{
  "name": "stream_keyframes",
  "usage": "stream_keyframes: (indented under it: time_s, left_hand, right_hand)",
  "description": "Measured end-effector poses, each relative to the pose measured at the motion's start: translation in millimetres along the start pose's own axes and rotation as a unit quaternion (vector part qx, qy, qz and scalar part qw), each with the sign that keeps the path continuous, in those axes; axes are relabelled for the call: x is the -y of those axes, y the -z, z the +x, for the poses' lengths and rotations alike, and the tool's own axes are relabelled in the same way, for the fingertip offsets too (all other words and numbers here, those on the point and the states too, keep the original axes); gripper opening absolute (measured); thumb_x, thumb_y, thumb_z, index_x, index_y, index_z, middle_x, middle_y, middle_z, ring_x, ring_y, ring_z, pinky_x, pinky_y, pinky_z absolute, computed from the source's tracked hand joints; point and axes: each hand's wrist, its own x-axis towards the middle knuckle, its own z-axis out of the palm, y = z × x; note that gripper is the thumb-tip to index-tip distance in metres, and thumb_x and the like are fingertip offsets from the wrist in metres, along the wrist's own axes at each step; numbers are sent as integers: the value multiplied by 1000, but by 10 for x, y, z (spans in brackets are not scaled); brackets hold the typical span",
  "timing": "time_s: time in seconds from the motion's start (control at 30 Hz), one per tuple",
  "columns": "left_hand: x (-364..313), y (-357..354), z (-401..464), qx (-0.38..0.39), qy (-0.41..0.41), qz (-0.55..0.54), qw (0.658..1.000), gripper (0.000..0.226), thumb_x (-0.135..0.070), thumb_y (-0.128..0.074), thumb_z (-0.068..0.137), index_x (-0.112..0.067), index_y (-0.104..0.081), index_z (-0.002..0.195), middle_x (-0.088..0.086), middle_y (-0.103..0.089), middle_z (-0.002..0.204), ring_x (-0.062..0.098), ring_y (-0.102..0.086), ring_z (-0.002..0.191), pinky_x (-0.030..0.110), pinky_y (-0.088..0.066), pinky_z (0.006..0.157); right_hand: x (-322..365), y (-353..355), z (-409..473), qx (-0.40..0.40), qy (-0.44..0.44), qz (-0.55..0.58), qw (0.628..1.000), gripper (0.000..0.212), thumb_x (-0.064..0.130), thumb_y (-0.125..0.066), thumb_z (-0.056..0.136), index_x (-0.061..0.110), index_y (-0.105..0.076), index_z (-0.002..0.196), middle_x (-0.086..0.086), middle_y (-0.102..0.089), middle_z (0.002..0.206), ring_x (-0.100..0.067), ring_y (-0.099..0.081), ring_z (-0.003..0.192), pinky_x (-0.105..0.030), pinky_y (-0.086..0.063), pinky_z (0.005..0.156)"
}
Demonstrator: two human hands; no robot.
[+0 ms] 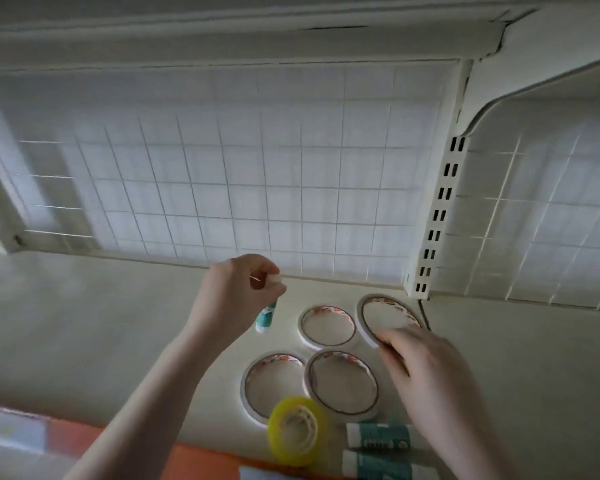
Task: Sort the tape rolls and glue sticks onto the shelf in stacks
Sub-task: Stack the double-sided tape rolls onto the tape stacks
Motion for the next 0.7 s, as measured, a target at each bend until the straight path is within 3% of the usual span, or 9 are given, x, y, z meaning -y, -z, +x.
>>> stream_keyframes:
  time_s: [0.1, 0.23, 0.7]
  left_hand:
    - [227, 365, -105, -38, 26, -21, 999, 17, -22, -75, 73, -33, -63, 72, -12, -68, 72, 0, -64, 71, 14, -45, 64]
    - [679, 931, -255, -86, 43, -18, 995, 21, -20, -77, 71, -34, -61, 70, -13, -67, 69, 2, -64, 70, 23, -49, 69]
    - [3091, 3513, -596, -185, 78, 15, 980, 30, -22, -79, 68, -40, -55, 64, -19, -60, 59, -6, -57, 62, 7, -40, 61]
  right_hand:
    - [351, -161, 138, -22, 36, 28, 999, 28, 5, -84, 61, 16, -71, 83, 4, -67, 72, -22, -63, 60, -32, -51, 54]
    - [1029, -437, 306, -37, 97, 41, 994, 9, 13, -71, 68, 20, -66, 71, 6, -60, 65, -19, -60, 57, -27, -46, 55]
    - [4422, -1860, 605, -22, 159, 117, 980, 6, 19, -61, 69, 23, -66, 70, 5, -59, 61, -20, -59, 52, -29, -46, 50]
